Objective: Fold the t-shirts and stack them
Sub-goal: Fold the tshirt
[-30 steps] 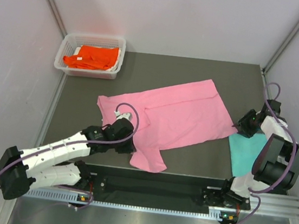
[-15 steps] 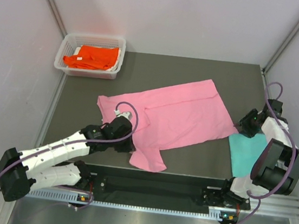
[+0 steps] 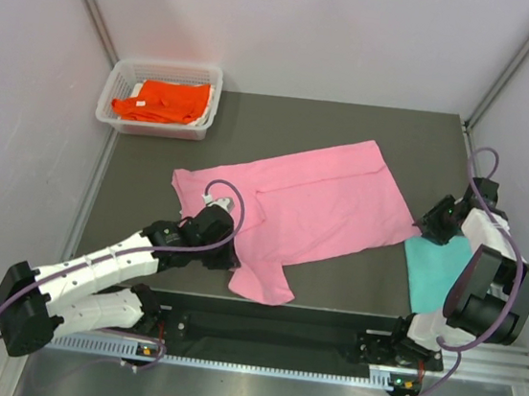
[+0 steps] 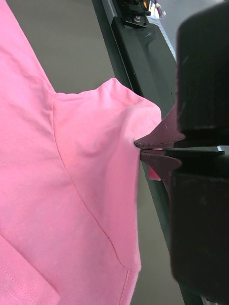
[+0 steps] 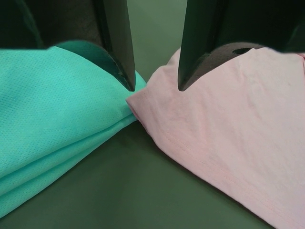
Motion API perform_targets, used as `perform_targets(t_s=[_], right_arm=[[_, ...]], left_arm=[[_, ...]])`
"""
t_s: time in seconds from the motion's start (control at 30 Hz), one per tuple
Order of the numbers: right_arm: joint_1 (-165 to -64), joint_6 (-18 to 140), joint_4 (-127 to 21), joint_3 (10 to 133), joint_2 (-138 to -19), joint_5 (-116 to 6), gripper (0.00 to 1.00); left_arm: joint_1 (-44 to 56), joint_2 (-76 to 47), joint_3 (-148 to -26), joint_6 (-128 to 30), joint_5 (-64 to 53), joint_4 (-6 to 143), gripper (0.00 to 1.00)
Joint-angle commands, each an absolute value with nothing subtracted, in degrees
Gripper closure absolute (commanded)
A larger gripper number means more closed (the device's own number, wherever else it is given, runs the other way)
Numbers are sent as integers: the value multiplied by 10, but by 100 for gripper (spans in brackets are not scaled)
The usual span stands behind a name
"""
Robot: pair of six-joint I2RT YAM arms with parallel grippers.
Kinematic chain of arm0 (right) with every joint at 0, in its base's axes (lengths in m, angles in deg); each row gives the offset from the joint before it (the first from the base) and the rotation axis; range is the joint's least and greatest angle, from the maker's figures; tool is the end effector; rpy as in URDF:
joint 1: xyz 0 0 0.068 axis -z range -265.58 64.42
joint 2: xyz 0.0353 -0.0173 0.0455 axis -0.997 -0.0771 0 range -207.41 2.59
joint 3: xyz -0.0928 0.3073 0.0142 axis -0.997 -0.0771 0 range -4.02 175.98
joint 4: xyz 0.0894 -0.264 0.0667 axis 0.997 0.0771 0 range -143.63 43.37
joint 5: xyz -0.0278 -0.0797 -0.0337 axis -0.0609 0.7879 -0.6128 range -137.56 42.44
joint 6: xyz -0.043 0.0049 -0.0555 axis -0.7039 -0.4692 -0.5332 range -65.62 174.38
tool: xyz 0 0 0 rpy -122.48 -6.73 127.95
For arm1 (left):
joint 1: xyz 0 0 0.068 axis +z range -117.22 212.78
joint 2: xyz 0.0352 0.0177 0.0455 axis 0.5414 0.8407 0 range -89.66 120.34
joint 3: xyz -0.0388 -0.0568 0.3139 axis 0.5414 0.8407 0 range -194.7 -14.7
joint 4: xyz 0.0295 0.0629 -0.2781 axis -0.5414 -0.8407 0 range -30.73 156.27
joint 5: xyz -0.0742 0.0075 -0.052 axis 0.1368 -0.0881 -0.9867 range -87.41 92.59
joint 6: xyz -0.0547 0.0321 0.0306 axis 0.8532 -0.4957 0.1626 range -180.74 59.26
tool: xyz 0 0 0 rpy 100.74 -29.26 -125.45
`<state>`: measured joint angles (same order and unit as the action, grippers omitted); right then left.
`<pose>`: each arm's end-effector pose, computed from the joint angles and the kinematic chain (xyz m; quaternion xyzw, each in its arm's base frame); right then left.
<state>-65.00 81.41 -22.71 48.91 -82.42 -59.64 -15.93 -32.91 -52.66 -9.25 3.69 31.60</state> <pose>0.2980 -0.0991 0.2165 0.3678 0.8946 0.1153 0.2260 0.1348 -0.1516 0.2395 -0.0260 0.9492 -0.2346 0.2080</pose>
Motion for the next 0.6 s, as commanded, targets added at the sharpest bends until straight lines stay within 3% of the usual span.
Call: perform_targets(t_s=[0.0,0.47,0.57], right_arm=[[-642,802,-239,468,-810,-599,59],[-634,805,-263,485,-852,-617,61],[-634,809,-269,489,-865,-623,70]], left_arm=[[-155,-340,-543,-90,42,330,100],[-150,-331,-543,-81,36,338,100],[-149,-331,-546,-81,38,338,100]])
